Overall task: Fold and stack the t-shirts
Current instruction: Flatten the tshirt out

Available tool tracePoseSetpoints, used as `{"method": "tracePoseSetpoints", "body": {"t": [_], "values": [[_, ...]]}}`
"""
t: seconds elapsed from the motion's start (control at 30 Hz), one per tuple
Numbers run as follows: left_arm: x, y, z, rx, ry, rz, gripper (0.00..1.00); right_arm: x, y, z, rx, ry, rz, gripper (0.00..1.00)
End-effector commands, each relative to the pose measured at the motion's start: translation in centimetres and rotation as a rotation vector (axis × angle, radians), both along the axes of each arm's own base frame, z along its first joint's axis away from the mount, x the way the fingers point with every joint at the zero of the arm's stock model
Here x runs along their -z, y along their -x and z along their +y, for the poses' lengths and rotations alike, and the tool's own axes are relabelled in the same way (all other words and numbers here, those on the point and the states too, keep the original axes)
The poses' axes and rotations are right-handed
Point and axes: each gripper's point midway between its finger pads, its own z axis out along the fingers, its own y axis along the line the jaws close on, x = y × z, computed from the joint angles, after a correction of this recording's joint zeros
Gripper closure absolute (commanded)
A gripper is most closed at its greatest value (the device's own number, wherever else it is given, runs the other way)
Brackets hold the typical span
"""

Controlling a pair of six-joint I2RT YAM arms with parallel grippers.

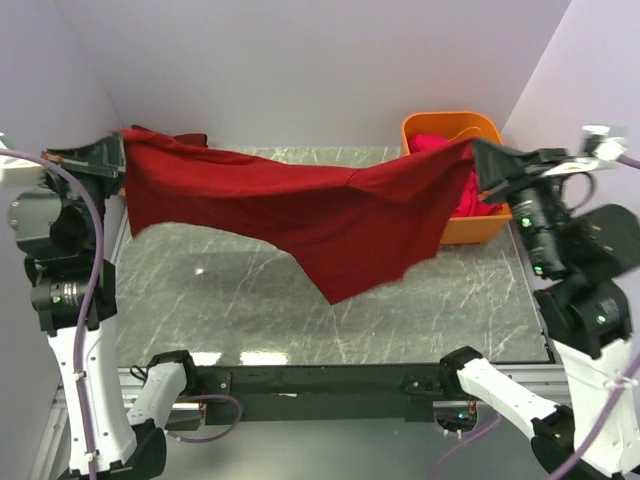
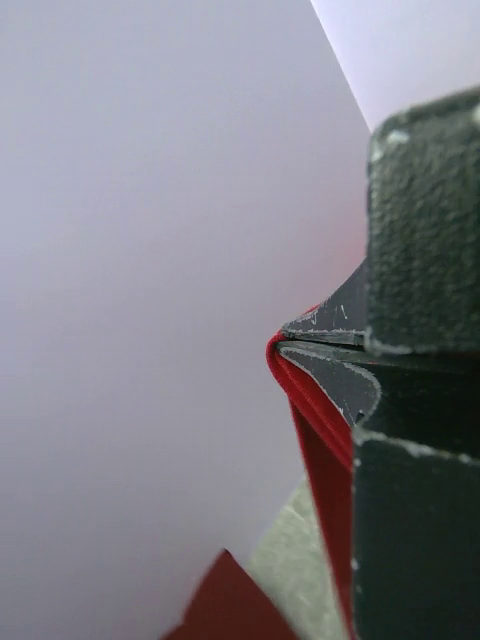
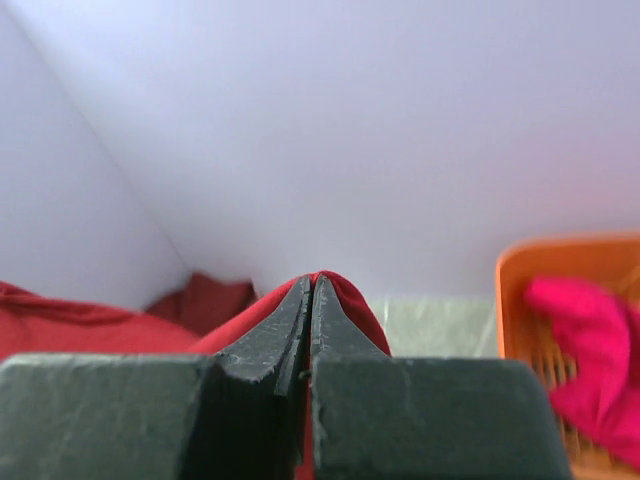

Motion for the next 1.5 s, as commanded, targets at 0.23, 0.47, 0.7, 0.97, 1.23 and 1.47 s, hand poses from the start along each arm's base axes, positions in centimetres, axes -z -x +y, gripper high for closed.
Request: {"method": "tracePoseSetpoints", "body": {"t": [0.23,0.47,0.7,0.97,1.23,1.47], "values": [[-0.8,-9.9,2.0,-0.005,-0.079,0.12,0.99,-0.3,-7.9,1.8,0.053,0.127,0.053,1.0],[-4.2,-19.0,2.1,0.109,-0.161,0.091,0.99,-7.0,-14.1,2.9,0.071,0.133,-0.058,1.0],[-10.6,-17.6,2.8,0.17,-0.198,-0.084,0.99,-11.8,-13.0,2.7,0.06,0.118,-0.172,1.0],[-0.9,-16.0,4.0,0.144,-0.216,0.139,0.99,-2.8,-10.5,1.2,0.068,0.16,-0.001,1.0],[25.6,-8.0,4.2,0.004,0.086,0.618,0.99,24.0,-6.3,4.4,-0.157,0.056,0.512,1.0],[40.1,-1.0,3.9,-0.121,0.263,1.043,0.99,38.9,-1.8,2.8,-0.09,0.062,0.917,1.0]]}}
